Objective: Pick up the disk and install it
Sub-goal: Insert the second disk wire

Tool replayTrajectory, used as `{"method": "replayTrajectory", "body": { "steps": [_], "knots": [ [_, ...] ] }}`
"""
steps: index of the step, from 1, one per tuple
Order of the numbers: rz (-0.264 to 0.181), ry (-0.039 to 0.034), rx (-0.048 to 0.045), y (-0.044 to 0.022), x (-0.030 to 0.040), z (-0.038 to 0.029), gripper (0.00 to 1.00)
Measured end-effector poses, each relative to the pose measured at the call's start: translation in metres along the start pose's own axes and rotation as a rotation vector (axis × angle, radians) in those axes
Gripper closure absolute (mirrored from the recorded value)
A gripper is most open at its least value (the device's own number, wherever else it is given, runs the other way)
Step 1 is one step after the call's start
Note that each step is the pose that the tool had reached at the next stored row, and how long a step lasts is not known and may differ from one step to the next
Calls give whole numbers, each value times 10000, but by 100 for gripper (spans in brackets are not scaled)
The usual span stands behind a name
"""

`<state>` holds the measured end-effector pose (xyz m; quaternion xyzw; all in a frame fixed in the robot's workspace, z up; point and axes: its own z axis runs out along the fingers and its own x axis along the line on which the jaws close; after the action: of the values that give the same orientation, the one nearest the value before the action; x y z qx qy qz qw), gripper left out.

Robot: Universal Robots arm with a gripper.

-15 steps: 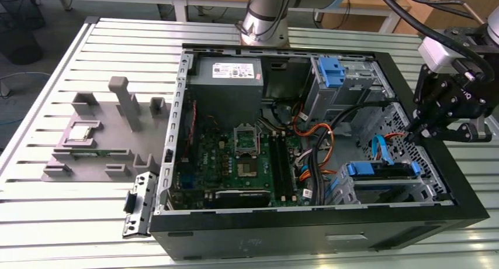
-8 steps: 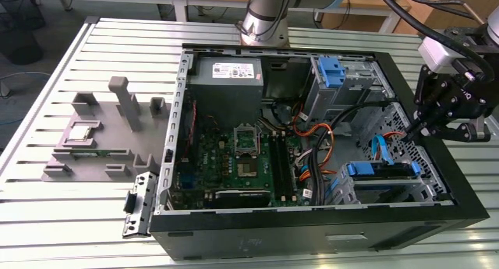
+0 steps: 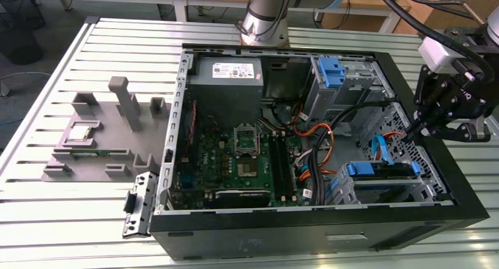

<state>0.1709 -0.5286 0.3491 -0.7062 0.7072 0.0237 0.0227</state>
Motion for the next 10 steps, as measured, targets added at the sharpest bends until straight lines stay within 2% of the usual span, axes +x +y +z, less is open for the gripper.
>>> {"method": "replayTrajectory", "body": {
  "steps": [7, 10],
  "knots": [
    [-2, 2, 8, 7, -1, 0, 84],
    [-5, 2, 82, 43, 0, 0, 84]
  ]
}}
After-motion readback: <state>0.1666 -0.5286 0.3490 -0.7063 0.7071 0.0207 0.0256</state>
